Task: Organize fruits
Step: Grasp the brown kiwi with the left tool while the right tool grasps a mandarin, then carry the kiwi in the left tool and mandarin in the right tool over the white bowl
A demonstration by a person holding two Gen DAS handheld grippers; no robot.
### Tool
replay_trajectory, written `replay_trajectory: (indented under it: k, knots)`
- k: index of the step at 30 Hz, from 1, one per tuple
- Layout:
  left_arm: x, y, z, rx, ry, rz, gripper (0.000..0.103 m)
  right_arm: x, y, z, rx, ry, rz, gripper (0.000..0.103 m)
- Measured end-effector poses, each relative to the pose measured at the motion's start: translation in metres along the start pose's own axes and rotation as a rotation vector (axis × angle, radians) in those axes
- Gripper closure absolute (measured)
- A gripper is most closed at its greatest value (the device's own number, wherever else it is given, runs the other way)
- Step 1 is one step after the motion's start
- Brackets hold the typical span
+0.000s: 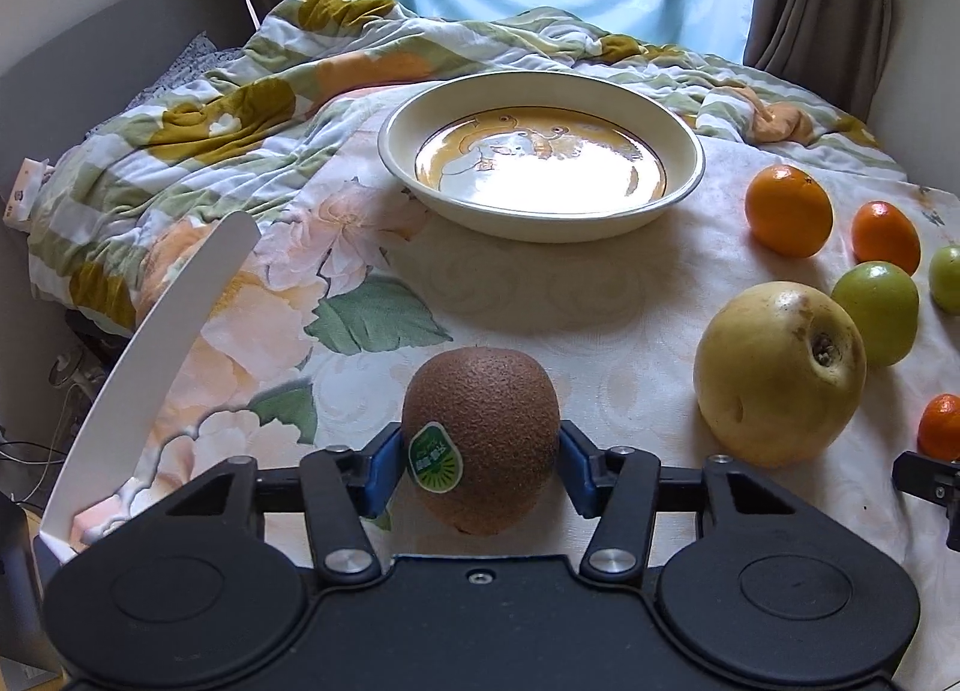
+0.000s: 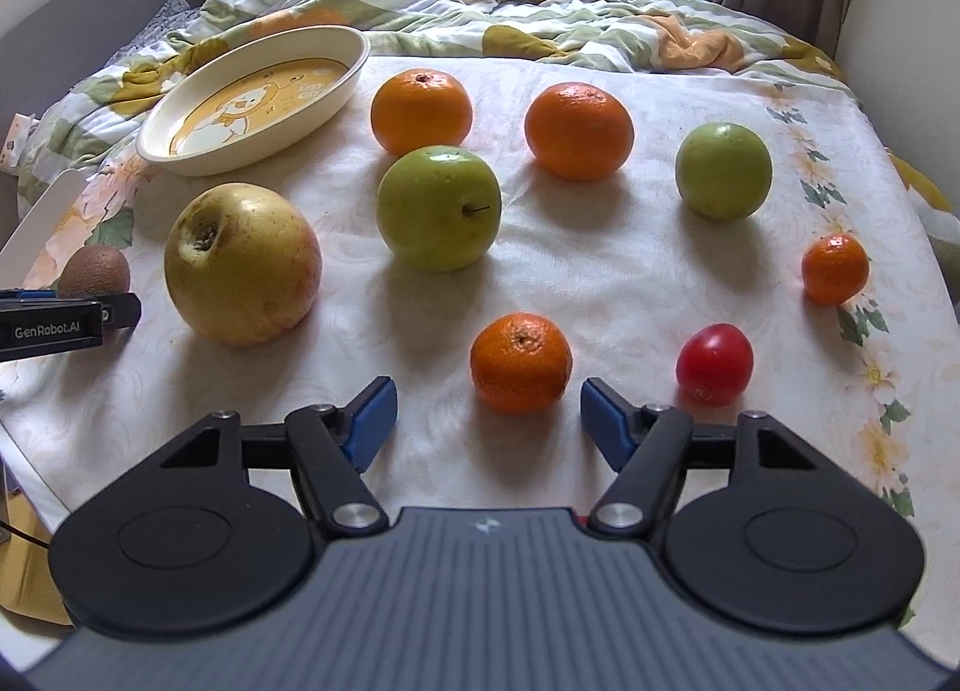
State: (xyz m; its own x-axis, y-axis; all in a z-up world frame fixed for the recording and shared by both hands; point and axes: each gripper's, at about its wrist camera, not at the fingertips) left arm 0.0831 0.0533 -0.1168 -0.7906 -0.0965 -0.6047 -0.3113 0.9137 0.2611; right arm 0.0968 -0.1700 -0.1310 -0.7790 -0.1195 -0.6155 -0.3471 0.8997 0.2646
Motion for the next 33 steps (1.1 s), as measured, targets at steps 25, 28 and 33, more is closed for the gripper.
replay_trajectory:
  k: [25,28,33]
  knots:
    - [0.003,0.006,-0.029,0.009,-0.014,-0.029,0.046,-0.014,0.011,-0.012,0.026,-0.040,-0.029,0.052]
    - [-0.003,0.014,-0.046,0.006,-0.032,-0.045,0.046,-0.021,0.018,-0.024,0.009,-0.053,-0.044,0.052]
    - [-0.024,0.033,-0.072,-0.001,-0.070,-0.073,0.046,-0.043,0.033,-0.047,-0.018,-0.080,-0.079,0.052]
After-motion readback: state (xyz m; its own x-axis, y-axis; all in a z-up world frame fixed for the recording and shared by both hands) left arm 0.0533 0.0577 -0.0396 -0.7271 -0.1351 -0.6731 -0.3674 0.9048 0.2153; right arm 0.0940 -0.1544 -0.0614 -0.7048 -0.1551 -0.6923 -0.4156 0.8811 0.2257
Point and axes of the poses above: each gripper's, at about its wrist camera, not at the fingertips, and z roughly the way its jaws point, y to its left, x to its underside, and after that the axes turned 15 degrees about -x, right-handed
